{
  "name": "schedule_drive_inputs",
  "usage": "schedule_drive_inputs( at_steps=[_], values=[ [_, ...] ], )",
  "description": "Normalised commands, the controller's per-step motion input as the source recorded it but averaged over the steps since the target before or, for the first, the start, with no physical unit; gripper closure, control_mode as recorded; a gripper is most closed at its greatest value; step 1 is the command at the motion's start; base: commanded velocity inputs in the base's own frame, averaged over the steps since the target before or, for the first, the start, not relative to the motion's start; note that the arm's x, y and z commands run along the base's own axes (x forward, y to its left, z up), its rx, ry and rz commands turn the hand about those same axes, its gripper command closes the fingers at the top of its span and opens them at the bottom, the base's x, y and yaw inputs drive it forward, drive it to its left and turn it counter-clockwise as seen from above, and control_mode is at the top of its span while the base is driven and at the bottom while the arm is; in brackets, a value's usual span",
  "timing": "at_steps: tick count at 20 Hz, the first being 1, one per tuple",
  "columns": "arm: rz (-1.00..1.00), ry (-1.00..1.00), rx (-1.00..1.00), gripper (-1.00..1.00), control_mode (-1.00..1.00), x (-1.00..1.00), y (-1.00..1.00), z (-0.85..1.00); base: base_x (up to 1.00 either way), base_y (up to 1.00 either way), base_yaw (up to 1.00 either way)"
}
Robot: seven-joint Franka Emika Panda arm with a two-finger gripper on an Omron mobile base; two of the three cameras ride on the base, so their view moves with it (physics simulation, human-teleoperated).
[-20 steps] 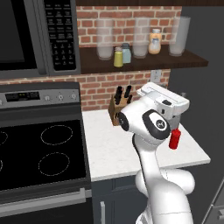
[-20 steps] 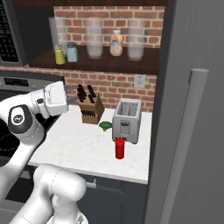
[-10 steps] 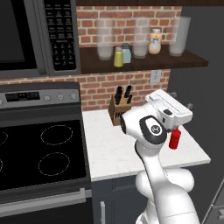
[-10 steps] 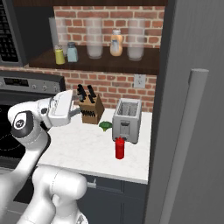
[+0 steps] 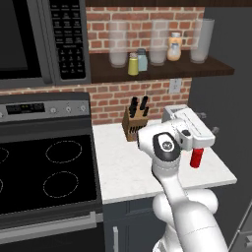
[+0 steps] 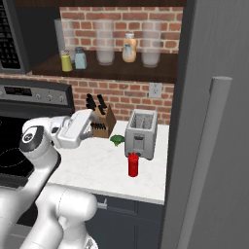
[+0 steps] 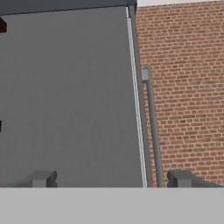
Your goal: Put the shaker and condiment bottle from the counter next to their counterparts in the cabinet.
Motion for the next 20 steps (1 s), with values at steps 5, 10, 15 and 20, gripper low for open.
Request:
schedule_drive_inputs(
  at_steps=[5, 10, 15, 20],
  values=[
    [-0.17, 0.0, 0.05, -1.0, -1.0, 0.0, -0.11, -0.33, 0.0, 0.0, 0.0],
    [-0.09, 0.0, 0.13, -1.0, -1.0, 0.0, -0.06, -0.34, 0.0, 0.0, 0.0],
    [-0.02, -0.03, 0.21, -1.0, -1.0, 0.01, -0.07, -0.35, 0.0, 0.0, 0.0],
    [0.0, -0.01, 0.24, -1.0, -1.0, 0.08, -0.1, -0.31, 0.0, 0.0, 0.0]
  ],
)
